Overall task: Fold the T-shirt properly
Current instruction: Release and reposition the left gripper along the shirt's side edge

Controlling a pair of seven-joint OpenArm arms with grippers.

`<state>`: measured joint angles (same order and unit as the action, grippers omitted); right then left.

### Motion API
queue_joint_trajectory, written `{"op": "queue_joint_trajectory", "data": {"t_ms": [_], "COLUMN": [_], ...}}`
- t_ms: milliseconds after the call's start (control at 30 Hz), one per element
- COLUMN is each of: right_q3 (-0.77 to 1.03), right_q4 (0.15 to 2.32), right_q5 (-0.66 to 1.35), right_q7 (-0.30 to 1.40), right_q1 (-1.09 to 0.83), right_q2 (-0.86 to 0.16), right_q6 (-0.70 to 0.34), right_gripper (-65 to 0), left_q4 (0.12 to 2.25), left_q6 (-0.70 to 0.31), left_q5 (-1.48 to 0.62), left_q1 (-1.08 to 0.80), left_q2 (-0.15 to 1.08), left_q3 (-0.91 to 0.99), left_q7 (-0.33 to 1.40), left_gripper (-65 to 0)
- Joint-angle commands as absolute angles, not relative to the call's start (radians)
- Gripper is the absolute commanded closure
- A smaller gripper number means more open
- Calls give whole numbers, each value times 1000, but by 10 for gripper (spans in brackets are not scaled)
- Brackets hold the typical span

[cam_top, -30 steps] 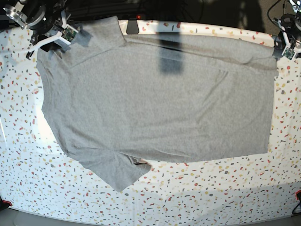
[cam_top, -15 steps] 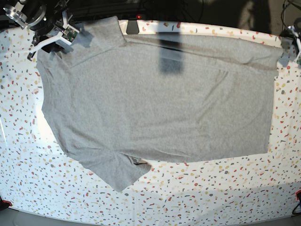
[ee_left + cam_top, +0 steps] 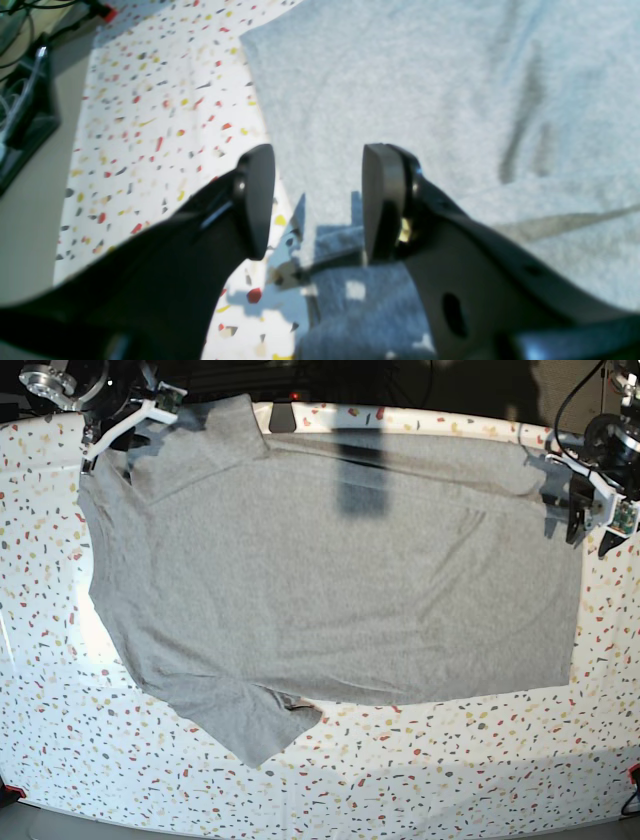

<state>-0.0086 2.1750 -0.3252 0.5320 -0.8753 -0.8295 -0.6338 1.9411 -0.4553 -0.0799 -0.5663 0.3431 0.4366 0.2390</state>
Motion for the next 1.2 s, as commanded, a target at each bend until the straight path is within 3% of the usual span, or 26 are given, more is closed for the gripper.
{"op": "queue_joint_trajectory", "data": {"t_ms": [0,400,533,967,1167], "right_q3": [-17,-81,-81,-81,-81], "right_q4": [2193,2084,2056,2056,2056], "right_q5": [-349,-466,-515,-523,-521], "right_q7": [537,523,479,456,472], "right_q1": [-879,-878,-878,-837,-837], "right_q2": [-844,-847,-847,-847,-847], "right_q6": [-647,-652,-580,-561,-615], "right_gripper": [-263,-263,-263,-263,-263], "left_q4": [1958,1958,1958,1958,1958], "left_q6": [-446,-446,-446,-446,-446], "left_q5": [-88,-87,-88,-87,-87], "left_q1": [-564,-565,-565,-565,-565], "left_q2": [353,352,352,352,352], "left_q3": [444,444,444,444,444], "left_q7": [214,215,214,215,215], "left_gripper": [-277,-277,-277,-277,-277]}}
